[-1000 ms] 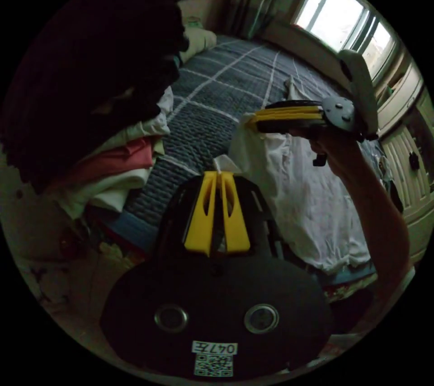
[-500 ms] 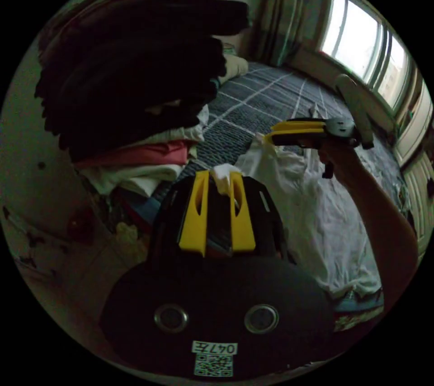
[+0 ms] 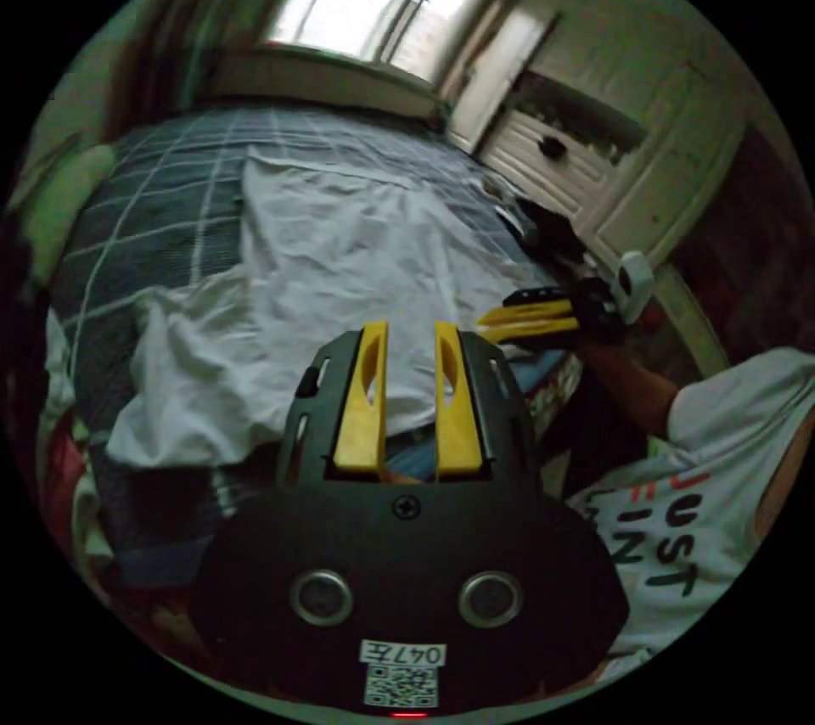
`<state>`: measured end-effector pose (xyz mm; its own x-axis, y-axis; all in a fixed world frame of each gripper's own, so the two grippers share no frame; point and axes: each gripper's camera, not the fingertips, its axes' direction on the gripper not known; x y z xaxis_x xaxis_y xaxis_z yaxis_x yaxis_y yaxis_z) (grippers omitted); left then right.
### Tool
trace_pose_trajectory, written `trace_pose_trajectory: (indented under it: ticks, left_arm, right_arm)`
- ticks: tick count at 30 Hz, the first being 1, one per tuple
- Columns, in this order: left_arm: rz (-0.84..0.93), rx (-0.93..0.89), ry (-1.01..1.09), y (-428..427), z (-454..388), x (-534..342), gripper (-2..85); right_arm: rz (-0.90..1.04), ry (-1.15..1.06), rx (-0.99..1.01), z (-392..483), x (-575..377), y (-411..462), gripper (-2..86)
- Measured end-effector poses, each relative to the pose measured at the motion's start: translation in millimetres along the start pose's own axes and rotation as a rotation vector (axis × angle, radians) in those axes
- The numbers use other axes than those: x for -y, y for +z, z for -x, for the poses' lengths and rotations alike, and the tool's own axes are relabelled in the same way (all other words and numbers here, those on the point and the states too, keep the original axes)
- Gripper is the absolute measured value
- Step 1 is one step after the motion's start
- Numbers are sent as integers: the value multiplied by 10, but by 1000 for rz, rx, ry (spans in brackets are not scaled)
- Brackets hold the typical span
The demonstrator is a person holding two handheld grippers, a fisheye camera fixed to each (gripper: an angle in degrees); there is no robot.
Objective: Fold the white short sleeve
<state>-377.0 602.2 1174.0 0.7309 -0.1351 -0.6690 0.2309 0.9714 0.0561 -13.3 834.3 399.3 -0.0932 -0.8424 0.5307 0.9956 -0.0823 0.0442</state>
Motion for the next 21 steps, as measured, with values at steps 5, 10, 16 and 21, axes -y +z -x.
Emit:
trace_pose_trajectory:
  ticks: [5, 10, 16, 21]
  left_arm:
    - [416, 392, 159, 1014, -958, 253, 41]
    - [256, 406, 267, 1092, -1666, 409, 27]
    - [126, 210, 644, 1588, -3455, 709, 119]
    - [127, 253, 620, 2599, -4477, 818, 116]
  right_arm:
    - [233, 139, -102, -104, -1090, -136, -3]
    - [35, 367, -250, -392, -2334, -1264, 6]
    - [39, 643, -287, -1546, -3918, -1933, 25]
    - [119, 649, -234, -2070, -4560, -1635, 67]
